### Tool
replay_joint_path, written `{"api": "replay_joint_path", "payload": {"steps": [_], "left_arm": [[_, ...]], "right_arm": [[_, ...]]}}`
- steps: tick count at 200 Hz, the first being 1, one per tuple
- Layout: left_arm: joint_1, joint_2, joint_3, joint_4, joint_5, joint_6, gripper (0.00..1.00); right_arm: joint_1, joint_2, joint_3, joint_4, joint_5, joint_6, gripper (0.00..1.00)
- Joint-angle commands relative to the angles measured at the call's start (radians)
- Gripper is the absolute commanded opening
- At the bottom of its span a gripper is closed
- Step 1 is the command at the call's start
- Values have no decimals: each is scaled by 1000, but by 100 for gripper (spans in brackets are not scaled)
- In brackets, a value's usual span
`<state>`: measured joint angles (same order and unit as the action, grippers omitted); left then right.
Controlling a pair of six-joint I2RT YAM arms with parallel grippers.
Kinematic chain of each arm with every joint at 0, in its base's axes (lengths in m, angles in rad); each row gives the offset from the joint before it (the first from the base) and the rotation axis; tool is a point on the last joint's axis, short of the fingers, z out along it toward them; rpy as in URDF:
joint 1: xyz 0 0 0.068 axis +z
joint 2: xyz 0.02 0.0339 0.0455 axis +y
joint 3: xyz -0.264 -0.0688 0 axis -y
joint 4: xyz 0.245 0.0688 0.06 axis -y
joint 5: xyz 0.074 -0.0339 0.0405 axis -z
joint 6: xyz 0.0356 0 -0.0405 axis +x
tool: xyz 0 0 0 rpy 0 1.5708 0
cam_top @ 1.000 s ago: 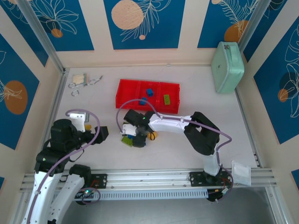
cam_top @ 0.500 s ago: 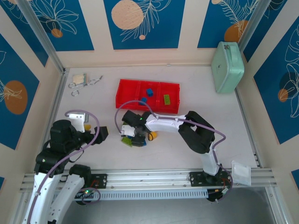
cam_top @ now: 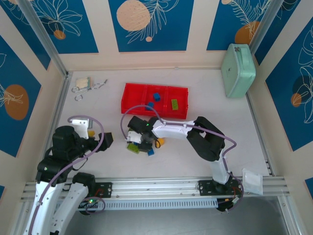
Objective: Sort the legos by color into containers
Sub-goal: Pick up the lego from the center of the table, then place the lego in the container.
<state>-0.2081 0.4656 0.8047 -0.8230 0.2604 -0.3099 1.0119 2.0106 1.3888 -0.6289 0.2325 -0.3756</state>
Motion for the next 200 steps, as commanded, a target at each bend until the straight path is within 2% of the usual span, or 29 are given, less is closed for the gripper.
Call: {"api": "replay_joint_path", "payload": {"steps": [1,32,85,132,176,200], "left_arm": [[-1,-16,-9,16,-7,-6,99],[-2,-21,-9,16,-7,-6,99],[-1,-30,-10,20,-9,-6,99],[-1,-31,-10,19,-9,-5,99],[-1,-42,-12,21,-7,-6,99],[-1,-45,-13,24,-3,-5,99]], "right_arm": [[-26,-33,6,-67,40,27,26],[-60,-76,23,-94,4,84,19],[-141,-183,19,-64,-125,187,11],[-257,-248,80,22,-197,378,9],[-368,-155,185,113,-166,598,7],[-407,-34,315,99,-202,635,5]]}}
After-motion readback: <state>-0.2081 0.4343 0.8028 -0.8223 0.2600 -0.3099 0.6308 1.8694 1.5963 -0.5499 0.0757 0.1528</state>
